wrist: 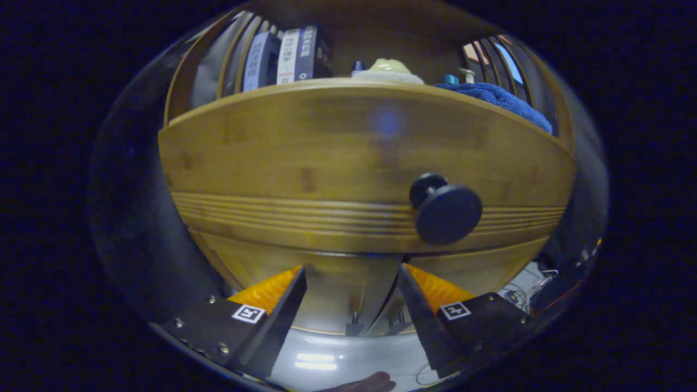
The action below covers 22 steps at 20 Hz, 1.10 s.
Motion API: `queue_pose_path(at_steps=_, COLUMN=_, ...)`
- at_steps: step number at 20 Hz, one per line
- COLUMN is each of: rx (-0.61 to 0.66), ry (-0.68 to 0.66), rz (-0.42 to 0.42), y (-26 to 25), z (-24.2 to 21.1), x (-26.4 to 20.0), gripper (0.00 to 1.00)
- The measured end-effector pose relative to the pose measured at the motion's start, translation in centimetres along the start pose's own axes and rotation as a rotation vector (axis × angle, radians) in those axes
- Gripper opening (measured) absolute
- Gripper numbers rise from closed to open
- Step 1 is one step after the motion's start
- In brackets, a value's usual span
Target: Pull open the drawer, take out the items inside it, and place them on the countertop above the cabinet.
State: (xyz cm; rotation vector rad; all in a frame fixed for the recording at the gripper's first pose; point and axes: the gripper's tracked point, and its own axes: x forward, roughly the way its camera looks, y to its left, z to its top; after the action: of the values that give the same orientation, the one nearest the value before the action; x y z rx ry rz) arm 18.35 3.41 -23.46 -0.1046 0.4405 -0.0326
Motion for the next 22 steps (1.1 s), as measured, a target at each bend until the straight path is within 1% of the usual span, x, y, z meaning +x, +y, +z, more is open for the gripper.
queue_pose_path(at_steps=3, rx=0.012, ry=-0.014, rz=-0.006, y=0.8, z=-0.5, x=-2.0, gripper=1.00)
queue_pose_path(at_steps=5, rx=0.026, ry=-0.042, rz=-0.009, y=0.9, z=0.0, x=-4.1, gripper=1.00)
queue_pose_path(at_steps=7, rx=0.030, ry=-0.074, rz=-0.022, y=0.7, z=1.0, x=-6.2, gripper=1.00)
queue_pose_path(at_steps=10, rx=0.020, ry=-0.117, rz=-0.017, y=0.6, z=3.5, x=-9.6, gripper=1.00)
queue_pose_path(at_steps=12, rx=0.029, ry=-0.159, rz=0.007, y=0.8, z=6.2, x=-12.1, gripper=1.00)
queue_pose_path(at_steps=14, rx=0.044, ry=-0.223, rz=0.014, y=0.4, z=9.8, x=-14.8, gripper=1.00)
queue_pose_path(at_steps=16, rx=0.041, ry=-0.297, rz=-0.010, y=-0.4, z=13.9, x=-17.7, gripper=1.00)
queue_pose_path(at_steps=18, rx=0.031, ry=-0.327, rz=-0.037, y=-1.6, z=17.8, x=-21.0, gripper=1.00)
queue_pose_path(at_steps=20, rx=0.025, ry=-0.344, rz=-0.045, y=-2.0, z=19.9, x=-23.5, gripper=1.00)
queue_pose_path(at_steps=22, rx=0.013, ry=-0.366, rz=-0.084, y=-2.8, z=21.2, x=-26.0, gripper=1.00)
